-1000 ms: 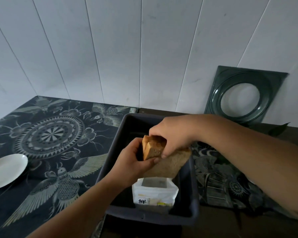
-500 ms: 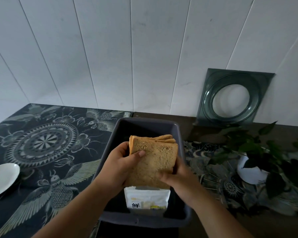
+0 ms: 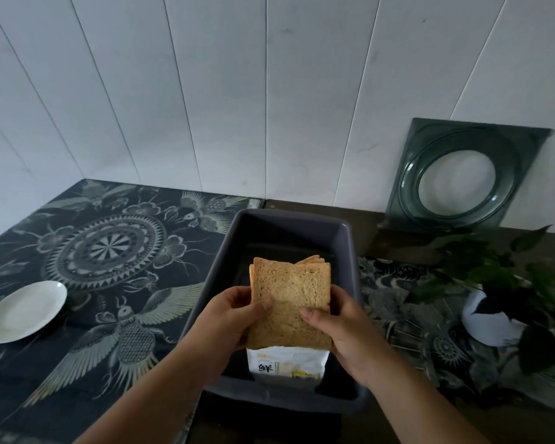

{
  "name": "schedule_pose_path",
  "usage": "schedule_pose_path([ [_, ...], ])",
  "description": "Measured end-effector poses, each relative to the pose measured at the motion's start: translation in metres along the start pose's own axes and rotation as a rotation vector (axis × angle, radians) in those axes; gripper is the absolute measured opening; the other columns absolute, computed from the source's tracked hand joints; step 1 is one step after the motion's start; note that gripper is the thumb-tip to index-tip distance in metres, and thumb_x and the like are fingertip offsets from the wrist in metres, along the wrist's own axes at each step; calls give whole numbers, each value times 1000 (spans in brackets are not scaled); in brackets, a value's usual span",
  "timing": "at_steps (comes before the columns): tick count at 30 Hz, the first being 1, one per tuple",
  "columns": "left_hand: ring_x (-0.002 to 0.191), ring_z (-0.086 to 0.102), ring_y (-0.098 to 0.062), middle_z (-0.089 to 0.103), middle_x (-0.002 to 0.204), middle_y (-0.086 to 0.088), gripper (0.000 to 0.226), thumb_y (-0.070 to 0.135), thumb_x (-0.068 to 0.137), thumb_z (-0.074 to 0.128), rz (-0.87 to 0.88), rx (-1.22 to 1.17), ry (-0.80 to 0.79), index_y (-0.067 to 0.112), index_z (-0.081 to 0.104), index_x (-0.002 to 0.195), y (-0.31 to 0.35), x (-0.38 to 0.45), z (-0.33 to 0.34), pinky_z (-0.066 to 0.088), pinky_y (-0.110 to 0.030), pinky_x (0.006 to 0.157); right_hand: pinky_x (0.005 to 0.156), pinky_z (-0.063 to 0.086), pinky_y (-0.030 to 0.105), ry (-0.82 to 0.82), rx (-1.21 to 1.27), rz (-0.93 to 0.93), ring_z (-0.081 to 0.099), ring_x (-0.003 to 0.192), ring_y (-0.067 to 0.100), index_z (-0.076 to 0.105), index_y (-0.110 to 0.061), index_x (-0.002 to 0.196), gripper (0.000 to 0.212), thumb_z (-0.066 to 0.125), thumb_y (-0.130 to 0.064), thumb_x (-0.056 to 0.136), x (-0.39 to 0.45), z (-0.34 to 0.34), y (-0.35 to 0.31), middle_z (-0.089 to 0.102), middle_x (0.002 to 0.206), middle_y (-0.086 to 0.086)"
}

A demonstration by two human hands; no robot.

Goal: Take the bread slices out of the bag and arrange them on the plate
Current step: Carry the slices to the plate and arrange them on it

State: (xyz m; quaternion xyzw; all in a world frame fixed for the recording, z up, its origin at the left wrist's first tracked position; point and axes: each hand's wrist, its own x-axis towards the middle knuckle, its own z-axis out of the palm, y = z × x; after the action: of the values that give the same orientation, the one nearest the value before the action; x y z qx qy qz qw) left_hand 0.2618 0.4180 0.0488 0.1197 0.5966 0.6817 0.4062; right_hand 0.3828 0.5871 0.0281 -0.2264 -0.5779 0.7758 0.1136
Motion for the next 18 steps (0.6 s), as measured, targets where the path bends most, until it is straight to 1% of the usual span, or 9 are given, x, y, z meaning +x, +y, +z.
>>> schedule_pose_path([
  [2,97,71,-32,75,106,-12,56,27,68,86,8,-12,15,9,62,115,-4,-2,-1,59,-45,75,79,59,36,-5,-21,-2,73,101,27,62,-14,117,52,81,-18,69,-2,-2,4,77,107,8],
  [5,95,72,-31,75,103,-9,58,27,62,87,4,-32,13,13,63,113,-9,-3,-1,59,-41,70,76,60,31,9,-28,-12,73,100,26,63,-12,117,51,82,-19,70,-4,-5,6,77,107,8],
  [10,96,71,-32,74,105,-12,59,29,62,89,-10,-41,30,14,64,113,-14,-11,-5,58,-38,69,81,59,39,0,-61,23,73,101,25,63,-15,118,54,84,-21,68,-6,-3,6,76,110,8],
  [12,95,71,-33,73,105,-15,56,25,65,88,-9,-74,59,12,63,114,-16,-17,-11,59,-37,69,80,59,38,-26,-93,42,73,100,24,63,-16,117,56,85,-25,66,-5,3,6,76,110,7],
  [14,95,71,-33,74,104,-15,54,21,67,85,3,-117,104,11,63,115,-18,-27,-20,59,-37,68,79,60,35,-75,-128,71,73,101,22,64,-18,117,62,87,-33,62,-3,13,6,76,109,4],
  [18,92,71,-30,73,102,-14,54,20,64,84,21,-171,238,11,63,113,-26,-56,-41,58,-41,70,88,60,43,-184,-261,105,71,104,16,63,-27,120,70,84,-49,57,3,44,10,74,114,-3],
])
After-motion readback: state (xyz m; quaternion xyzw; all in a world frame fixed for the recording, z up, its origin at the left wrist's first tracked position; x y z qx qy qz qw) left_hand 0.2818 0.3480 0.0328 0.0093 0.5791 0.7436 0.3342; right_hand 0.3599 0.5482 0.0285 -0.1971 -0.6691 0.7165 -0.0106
